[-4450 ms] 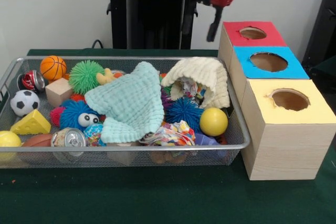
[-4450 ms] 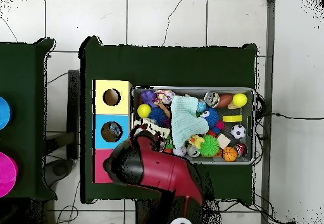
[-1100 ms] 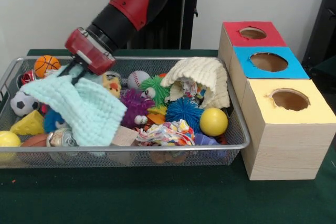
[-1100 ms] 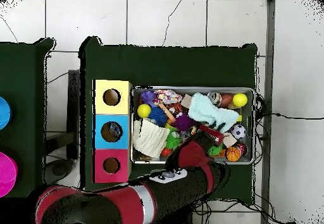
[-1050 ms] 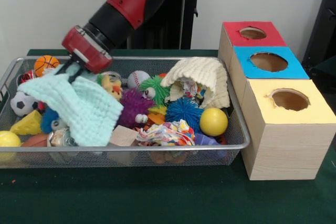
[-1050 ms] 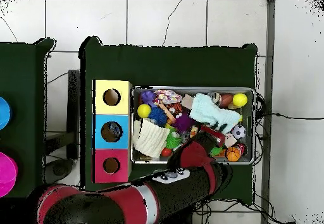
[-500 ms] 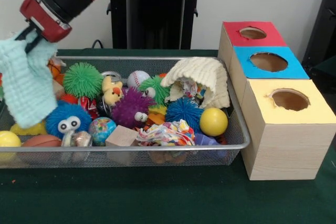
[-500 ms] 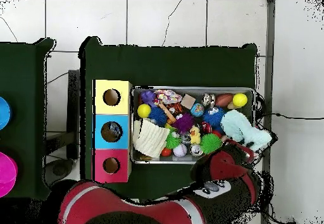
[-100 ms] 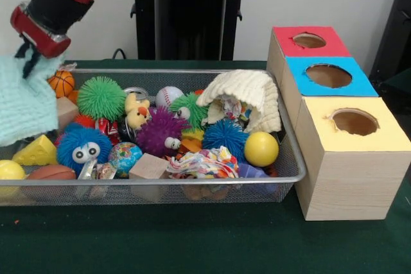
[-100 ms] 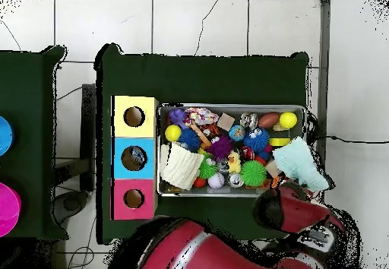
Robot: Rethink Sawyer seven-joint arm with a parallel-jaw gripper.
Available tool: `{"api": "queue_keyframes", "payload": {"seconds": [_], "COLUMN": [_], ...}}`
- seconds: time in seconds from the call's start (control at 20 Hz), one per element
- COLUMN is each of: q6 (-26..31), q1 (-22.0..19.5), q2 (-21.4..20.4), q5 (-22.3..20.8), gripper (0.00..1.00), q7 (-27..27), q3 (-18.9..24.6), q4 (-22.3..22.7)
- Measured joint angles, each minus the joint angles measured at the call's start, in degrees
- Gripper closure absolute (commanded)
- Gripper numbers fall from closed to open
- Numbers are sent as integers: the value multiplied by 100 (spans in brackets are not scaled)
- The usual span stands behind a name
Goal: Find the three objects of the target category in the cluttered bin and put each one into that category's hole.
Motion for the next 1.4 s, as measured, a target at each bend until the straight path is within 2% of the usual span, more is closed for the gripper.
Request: {"api": "queue_keyframes", "payload": {"seconds": [0.1,0.2,0.25,0.4,0.45,0.6,0.7,0.85,0.9,1.05,1.15,1.2,1.35,1.4], "q6": [194,536,850,1357,1647,2046,2500,2842,2971,2921,2822,2467,1991,1735], "q1": [-469,-1053,-1475,-2071,-2393,-2844,-3368,-3789,-3998,-4175,-4175,-4052,-3735,-3502], "q2": [-125,-492,-706,-918,-1003,-1076,-1117,-1087,-988,-707,-610,-475,-524,-589], "q5": [-119,-244,-297,-338,-340,-341,-340,-344,-346,-458,-595,-1030,-1554,-1794], "gripper": [100,100,100,100,100,100,100,100,100,100,100,100,100,100], "q7": [0,0,-1,-6,-19,-46,-91,-134,-152,-158,-158,-158,-158,-158], "q3": [474,1060,1503,2114,2439,2887,3423,3896,4190,4593,4688,4773,4670,4537], "q4": [0,90,146,175,191,196,201,209,227,257,260,267,285,285]}}
